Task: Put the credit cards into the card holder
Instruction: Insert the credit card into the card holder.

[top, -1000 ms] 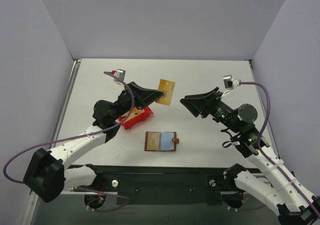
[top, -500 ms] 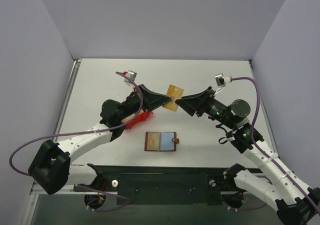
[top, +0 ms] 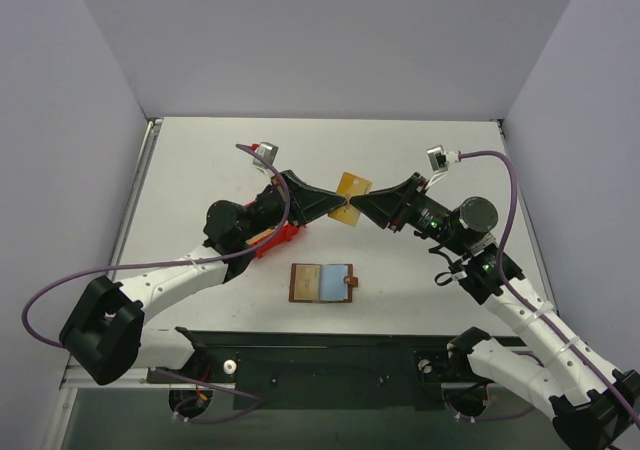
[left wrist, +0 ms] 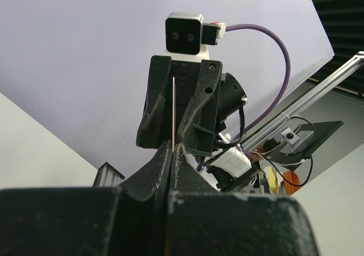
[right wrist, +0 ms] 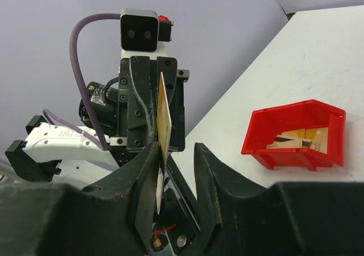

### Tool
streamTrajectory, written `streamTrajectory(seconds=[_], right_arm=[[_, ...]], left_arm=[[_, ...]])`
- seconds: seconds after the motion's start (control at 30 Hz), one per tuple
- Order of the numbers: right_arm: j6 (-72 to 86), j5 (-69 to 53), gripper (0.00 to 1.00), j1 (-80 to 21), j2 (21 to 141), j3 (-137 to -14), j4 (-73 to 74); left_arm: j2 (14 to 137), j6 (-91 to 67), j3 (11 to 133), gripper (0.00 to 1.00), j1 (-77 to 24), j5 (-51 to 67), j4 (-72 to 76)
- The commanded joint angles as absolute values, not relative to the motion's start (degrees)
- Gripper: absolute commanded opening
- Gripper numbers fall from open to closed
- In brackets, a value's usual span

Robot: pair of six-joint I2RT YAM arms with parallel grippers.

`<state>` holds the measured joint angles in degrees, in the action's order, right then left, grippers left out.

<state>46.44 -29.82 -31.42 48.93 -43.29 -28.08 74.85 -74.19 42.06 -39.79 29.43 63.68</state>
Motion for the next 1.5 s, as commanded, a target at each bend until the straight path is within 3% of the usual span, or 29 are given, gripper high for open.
streamTrajectory(seconds=[0.0, 0.17, 0.27, 0.3, 0.33, 0.6, 0.73, 0.87, 0.97, 1.1, 1.27, 1.33, 1.47], right_arm=[[46.7, -31.0, 0.26, -31.3, 48.8, -44.6, -33.0], [47.2, -32.0, 0.19, -31.3, 49.4, -44.7, -33.5], [47.3, -33.2, 0.00, -31.2, 49.7, -44.9, -33.8], [47.4, -33.4, 0.00, -31.3, 49.7, -44.9, -33.8], [47.3, -33.5, 0.00, -31.3, 49.7, -44.9, -33.8], [43.2, -28.6, 0.00, -31.0, 45.2, -45.3, -25.0], [39.4, -20.6, 0.00, -30.8, 41.6, -45.9, -15.6], [35.3, -12.0, 0.00, -30.7, 40.4, -47.3, -3.9], [34.4, -8.8, 0.00, -30.8, 41.5, -48.3, 3.3], [33.8, -7.2, 0.00, -30.7, 42.4, -47.0, 7.4], [33.5, -6.2, 0.00, -30.8, 43.5, -46.2, 8.3], [33.2, -6.5, 0.00, -30.7, 44.5, -46.3, 8.4], [33.2, -7.4, 0.00, -30.8, 45.9, -46.3, 9.0]], left_arm=[[74.9, -74.6, 44.1, 0.00, -40.2, 30.6, 68.0], [75.5, -74.9, 43.9, 0.00, -40.2, 30.7, 68.6], [76.1, -75.3, 43.7, 0.02, -40.1, 30.7, 69.1], [76.3, -75.3, 43.6, 0.07, -40.2, 30.4, 69.2], [76.4, -75.3, 43.5, 0.19, -40.2, 30.5, 69.3], [75.7, -73.4, 42.6, 0.61, -39.3, 30.4, 66.1], [72.6, -69.4, 41.7, 0.69, -37.3, 30.4, 58.1], [66.9, -59.3, 42.7, 0.69, -35.2, 28.1, 37.1], [64.8, -46.9, 46.2, 0.65, -35.2, 21.8, 12.1], [65.5, -36.9, 47.5, 0.54, -35.6, 16.3, -3.5], [69.2, -33.0, 45.7, 0.20, -35.9, 14.6, -9.7], [70.4, -32.6, 44.5, 0.02, -36.5, 13.8, -10.2], [72.7, -32.3, 43.9, 0.00, -36.8, 10.7, -13.7]])
